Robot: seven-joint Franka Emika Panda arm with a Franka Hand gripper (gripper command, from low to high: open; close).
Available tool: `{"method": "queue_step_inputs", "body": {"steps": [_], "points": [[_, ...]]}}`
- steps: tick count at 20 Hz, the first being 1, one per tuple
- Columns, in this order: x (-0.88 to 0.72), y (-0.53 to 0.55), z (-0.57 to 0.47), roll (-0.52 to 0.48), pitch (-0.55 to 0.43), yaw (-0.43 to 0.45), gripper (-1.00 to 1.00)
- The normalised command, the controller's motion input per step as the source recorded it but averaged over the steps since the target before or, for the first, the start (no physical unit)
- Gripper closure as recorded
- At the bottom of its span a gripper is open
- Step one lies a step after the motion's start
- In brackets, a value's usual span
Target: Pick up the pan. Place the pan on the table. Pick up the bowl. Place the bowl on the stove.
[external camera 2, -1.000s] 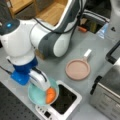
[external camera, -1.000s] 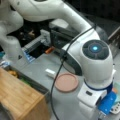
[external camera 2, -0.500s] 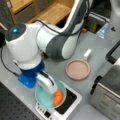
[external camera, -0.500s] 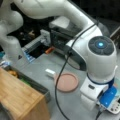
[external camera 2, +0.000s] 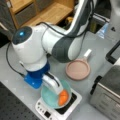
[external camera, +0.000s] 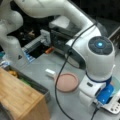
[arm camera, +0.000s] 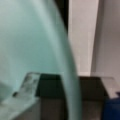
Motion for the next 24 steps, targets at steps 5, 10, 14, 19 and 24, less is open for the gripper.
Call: {"method": "queue_step_inputs", "body": {"steps": [5,10,14,19,24], "points": [[-0.34,0.24,-0.13,-0.233,-0.231,-0.076,1.00],[-0.33,0.17,-0.12,-0.230,-0.246,-0.059,1.00],[-0.33,0.07,-0.11,-0.221,-0.248,-0.041,1.00],[-0.31,0.00,-0.12,-0.216,-0.249,-0.009,1.00],[-0.30,-0.04,-0.13,-0.208,-0.238,0.020,1.00]]}}
